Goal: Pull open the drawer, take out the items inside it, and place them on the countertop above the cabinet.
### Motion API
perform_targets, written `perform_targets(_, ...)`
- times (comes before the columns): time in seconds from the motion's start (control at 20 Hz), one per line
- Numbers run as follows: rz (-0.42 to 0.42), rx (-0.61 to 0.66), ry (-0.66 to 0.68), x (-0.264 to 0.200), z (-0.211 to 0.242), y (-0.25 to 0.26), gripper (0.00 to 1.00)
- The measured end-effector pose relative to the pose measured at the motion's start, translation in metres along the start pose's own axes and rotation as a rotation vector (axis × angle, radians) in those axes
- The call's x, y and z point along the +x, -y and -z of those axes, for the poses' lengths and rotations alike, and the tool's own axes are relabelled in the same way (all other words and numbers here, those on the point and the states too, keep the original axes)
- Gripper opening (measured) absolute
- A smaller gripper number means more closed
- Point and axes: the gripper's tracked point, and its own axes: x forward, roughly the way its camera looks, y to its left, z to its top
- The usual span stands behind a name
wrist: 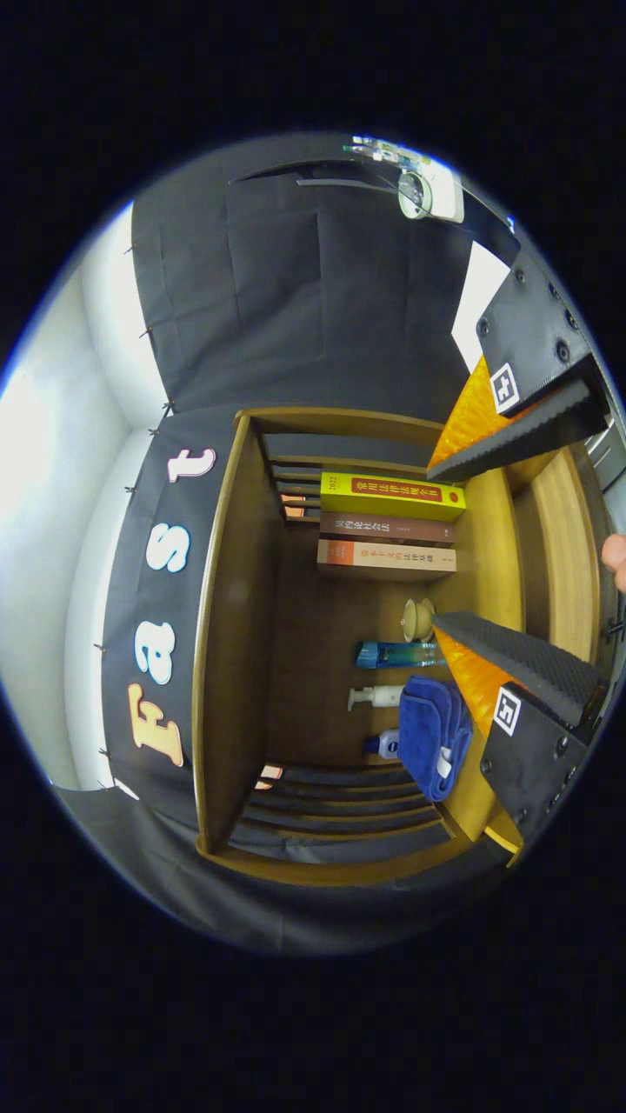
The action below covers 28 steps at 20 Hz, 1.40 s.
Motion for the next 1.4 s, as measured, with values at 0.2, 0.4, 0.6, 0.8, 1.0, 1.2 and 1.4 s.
perform_targets(0.2,-0.057,-0.007,0.004,-0.03,0.023,-0.009,0.98)
perform_targets(0.4,-0.066,-0.013,0.044,-0.051,0.026,-0.025,0.98)
perform_targets(0.6,-0.08,-0.052,0.016,-0.066,0.057,-0.034,0.98)
perform_targets(0.8,-0.129,-0.048,0.02,-0.076,0.075,-0.043,0.98)
perform_targets(1.0,-0.154,-0.011,-0.007,-0.084,0.111,-0.04,0.98)
perform_targets(1.2,-0.19,-0.01,-0.004,-0.081,0.134,-0.048,0.98)
perform_targets(1.4,-0.199,0.006,-0.028,-0.084,0.157,-0.049,0.98)
